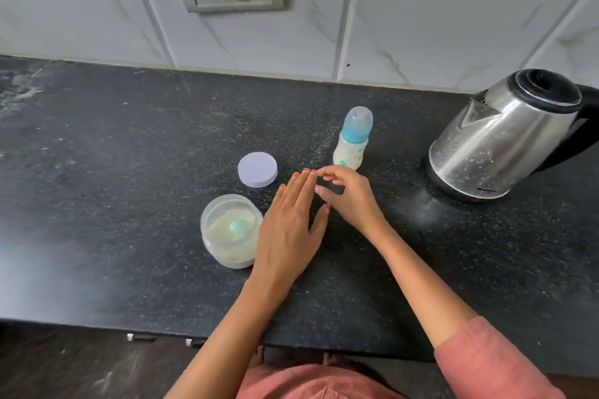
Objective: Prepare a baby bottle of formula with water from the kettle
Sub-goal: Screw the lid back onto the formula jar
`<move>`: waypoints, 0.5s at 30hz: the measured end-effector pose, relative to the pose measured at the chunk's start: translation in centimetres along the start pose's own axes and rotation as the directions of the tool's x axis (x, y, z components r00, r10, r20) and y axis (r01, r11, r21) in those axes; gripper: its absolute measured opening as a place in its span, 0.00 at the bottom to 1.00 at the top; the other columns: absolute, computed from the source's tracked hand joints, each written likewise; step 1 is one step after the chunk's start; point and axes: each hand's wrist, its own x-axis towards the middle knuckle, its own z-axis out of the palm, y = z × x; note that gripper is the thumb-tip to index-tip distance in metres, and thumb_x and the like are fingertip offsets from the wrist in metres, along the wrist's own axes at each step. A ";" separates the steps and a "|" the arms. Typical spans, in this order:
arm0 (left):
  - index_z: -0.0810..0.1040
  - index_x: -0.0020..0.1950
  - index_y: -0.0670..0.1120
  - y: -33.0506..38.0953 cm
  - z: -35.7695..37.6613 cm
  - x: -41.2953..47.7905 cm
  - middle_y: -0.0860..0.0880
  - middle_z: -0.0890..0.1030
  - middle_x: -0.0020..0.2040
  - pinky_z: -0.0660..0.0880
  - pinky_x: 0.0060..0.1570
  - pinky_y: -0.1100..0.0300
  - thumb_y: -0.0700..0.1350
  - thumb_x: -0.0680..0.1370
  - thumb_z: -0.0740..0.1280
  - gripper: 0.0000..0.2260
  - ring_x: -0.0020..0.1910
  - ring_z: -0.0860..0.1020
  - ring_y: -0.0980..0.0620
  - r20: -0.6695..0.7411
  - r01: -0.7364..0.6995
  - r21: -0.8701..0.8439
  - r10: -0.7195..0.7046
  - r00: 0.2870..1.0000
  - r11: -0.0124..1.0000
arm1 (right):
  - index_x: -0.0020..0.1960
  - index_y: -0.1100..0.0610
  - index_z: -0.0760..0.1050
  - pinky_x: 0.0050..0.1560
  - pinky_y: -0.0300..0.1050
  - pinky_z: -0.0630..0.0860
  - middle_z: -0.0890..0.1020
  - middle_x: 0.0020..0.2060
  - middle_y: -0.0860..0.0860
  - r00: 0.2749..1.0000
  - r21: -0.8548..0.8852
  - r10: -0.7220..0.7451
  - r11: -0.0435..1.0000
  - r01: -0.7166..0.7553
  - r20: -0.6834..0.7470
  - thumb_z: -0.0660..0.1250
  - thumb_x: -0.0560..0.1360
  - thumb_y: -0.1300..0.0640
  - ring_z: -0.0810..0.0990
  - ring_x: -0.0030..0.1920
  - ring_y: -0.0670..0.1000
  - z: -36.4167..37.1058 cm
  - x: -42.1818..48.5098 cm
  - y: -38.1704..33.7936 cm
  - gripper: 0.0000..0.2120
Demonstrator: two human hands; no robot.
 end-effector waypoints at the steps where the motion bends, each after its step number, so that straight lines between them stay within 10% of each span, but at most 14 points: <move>1: 0.67 0.70 0.42 -0.5 -1.3 0.1 0.45 0.70 0.70 0.57 0.67 0.61 0.44 0.77 0.66 0.23 0.70 0.66 0.47 -0.020 0.004 -0.012 -0.004 1.000 1.000 | 0.55 0.55 0.77 0.50 0.24 0.68 0.80 0.51 0.49 1.000 -0.015 -0.001 1.000 0.001 0.018 0.70 0.70 0.59 0.76 0.50 0.43 0.7 0.3 -0.6 0.13; 9: 0.67 0.71 0.48 -8.3 -8.9 -0.6 0.57 0.68 0.69 0.55 0.63 0.78 0.49 0.76 0.65 0.23 0.70 0.64 0.56 0.075 0.109 -0.213 -0.095 0.993 0.971 | 0.61 0.59 0.73 0.57 0.40 0.69 0.77 0.59 0.54 0.988 -0.188 0.074 0.981 -0.048 0.136 0.70 0.70 0.57 0.74 0.57 0.49 6.1 4.5 -3.2 0.20; 15: 0.57 0.72 0.56 -13.5 -9.2 -1.6 0.59 0.61 0.73 0.56 0.72 0.60 0.62 0.64 0.71 0.40 0.73 0.59 0.61 0.374 0.233 -0.468 -0.048 0.926 0.852 | 0.70 0.56 0.62 0.67 0.52 0.61 0.66 0.68 0.55 0.954 -0.407 0.134 0.913 -0.014 0.268 0.72 0.68 0.51 0.62 0.68 0.58 8.9 8.1 -3.8 0.35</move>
